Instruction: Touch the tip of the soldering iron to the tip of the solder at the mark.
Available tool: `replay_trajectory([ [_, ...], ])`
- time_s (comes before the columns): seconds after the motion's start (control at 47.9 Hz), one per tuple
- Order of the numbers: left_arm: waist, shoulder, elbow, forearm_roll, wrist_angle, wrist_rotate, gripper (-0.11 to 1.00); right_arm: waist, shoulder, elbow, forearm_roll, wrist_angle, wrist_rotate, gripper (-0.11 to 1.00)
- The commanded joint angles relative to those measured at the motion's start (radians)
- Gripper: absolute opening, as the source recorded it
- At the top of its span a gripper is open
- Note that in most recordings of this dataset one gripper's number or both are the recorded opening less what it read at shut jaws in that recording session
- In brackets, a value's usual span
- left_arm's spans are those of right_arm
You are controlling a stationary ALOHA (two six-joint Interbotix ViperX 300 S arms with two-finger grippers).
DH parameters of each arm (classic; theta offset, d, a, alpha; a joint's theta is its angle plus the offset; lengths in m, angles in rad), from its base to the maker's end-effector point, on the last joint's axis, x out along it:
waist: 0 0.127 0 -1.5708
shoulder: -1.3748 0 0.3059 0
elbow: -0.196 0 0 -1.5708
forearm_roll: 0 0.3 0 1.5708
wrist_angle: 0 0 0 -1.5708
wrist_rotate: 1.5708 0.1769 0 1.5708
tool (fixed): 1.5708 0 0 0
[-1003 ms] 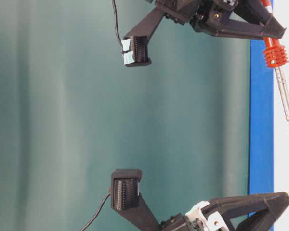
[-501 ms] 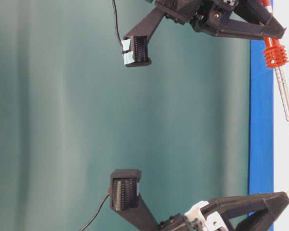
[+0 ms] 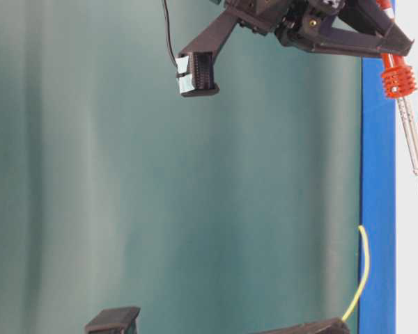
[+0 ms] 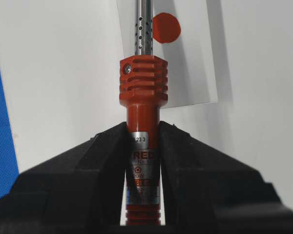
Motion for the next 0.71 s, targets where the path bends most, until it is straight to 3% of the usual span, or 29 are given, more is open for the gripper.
replay_trajectory([
  [0.0, 0.002, -0.015, -0.008, 0.002, -0.011, -0.005, 0.02, -0.002, -0.009, -0.025, -0.002, -0.006, -0.002, 0.06],
  [0.334, 0.0, -0.011, -0.012, 0.002, -0.009, 0.0, 0.02, -0.009, -0.121, 0.025, -0.002, -0.006, -0.002, 0.06],
  [0.69, 0.0, -0.014, -0.008, 0.002, -0.008, -0.002, 0.02, -0.017, -0.304, 0.166, -0.002, -0.003, 0.003, 0.06],
])
